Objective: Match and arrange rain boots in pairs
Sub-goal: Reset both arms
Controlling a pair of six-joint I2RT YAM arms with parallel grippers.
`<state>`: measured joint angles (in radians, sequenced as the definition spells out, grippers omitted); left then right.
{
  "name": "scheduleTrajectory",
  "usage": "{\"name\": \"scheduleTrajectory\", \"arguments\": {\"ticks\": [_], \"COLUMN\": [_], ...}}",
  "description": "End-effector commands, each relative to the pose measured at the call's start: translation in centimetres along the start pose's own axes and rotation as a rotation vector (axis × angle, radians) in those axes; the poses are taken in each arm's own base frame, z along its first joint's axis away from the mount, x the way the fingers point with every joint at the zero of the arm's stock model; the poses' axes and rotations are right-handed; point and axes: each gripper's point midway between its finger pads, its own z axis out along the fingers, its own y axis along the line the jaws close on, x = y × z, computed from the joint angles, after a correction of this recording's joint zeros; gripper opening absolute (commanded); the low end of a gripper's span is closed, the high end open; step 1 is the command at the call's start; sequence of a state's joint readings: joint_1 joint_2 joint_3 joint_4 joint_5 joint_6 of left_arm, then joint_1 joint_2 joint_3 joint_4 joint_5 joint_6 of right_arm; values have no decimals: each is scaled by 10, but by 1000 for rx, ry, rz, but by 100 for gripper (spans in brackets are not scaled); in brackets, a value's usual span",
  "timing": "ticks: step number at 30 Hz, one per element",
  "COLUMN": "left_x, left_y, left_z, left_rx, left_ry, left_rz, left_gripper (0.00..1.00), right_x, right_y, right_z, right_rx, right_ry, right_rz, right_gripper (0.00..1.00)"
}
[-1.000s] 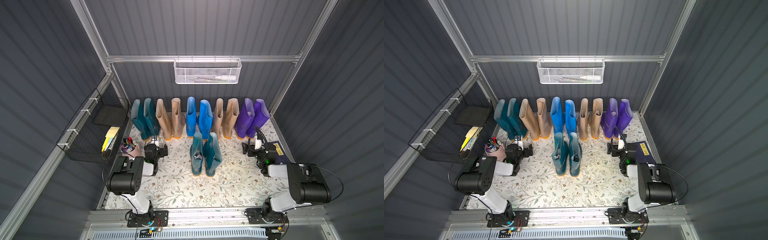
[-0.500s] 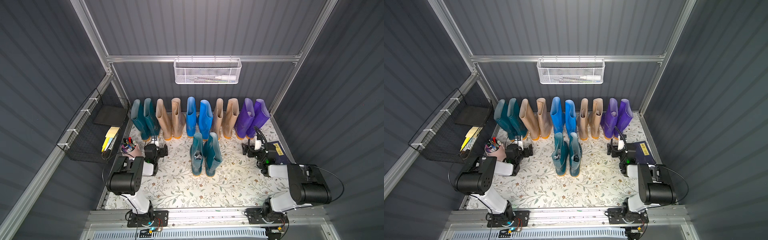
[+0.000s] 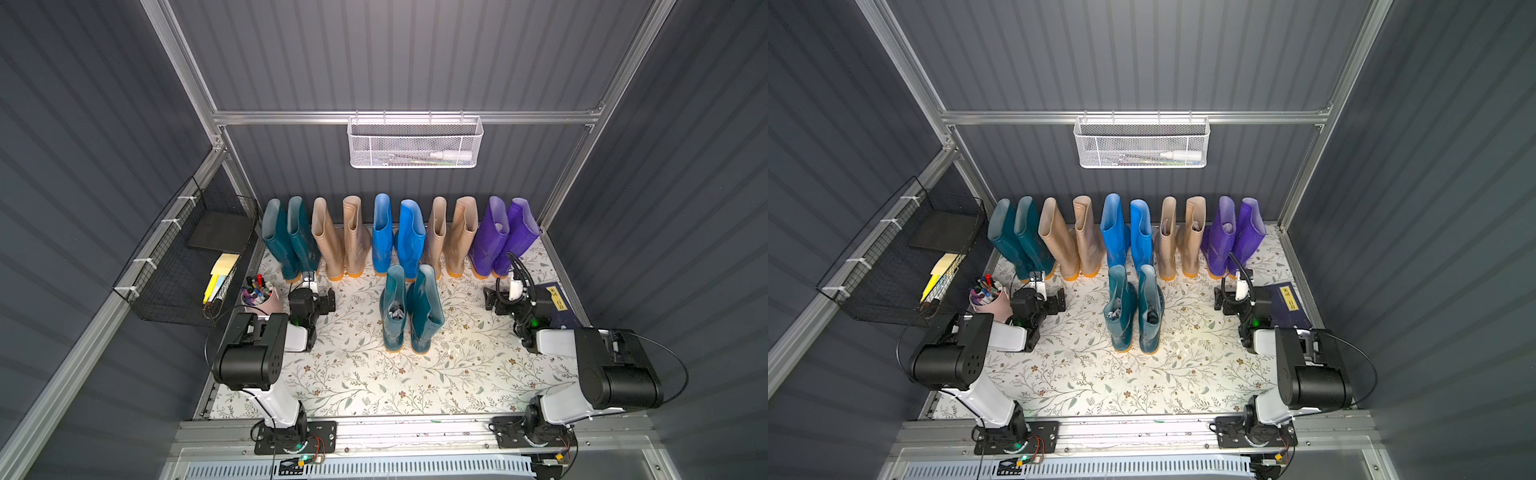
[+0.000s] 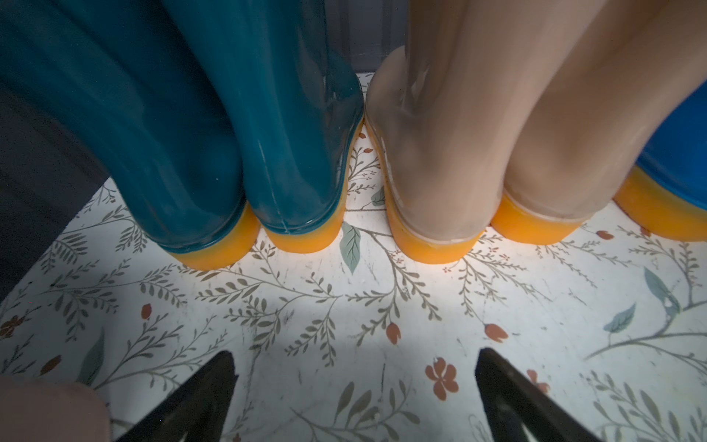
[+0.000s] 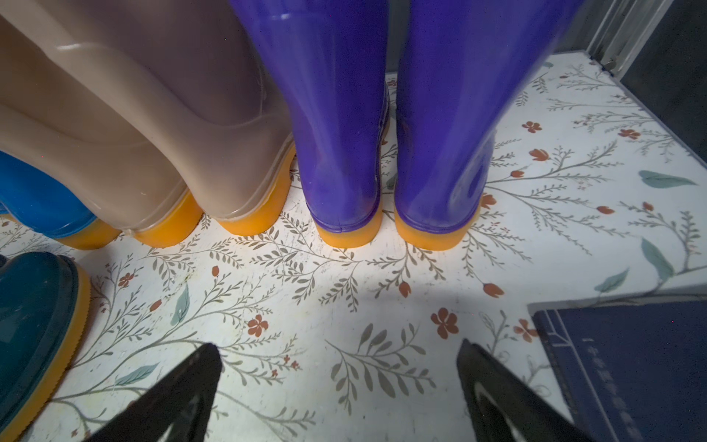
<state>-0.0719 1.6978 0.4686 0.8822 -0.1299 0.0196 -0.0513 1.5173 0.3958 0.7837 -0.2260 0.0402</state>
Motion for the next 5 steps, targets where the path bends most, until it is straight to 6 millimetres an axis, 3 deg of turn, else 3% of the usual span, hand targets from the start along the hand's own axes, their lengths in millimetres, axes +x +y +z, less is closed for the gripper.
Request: {"name": "scheduleTrajectory", "arguments": {"ticks": [1,5], "left_x": [0,0], "left_y": [4,3], "left_z": [4,4], "left_rx": [-12,-12], "left_ry": [6,8], "left_rz": [6,6], "left_gripper": [100,100], "right_x": [-14,-14], "right_y": [4,4], "right_z": [1,0], "right_rx": [-20,-19], "right_ry": [-29,-31], "right_rz": [-28,-27], "right_gripper": [99,99]}}
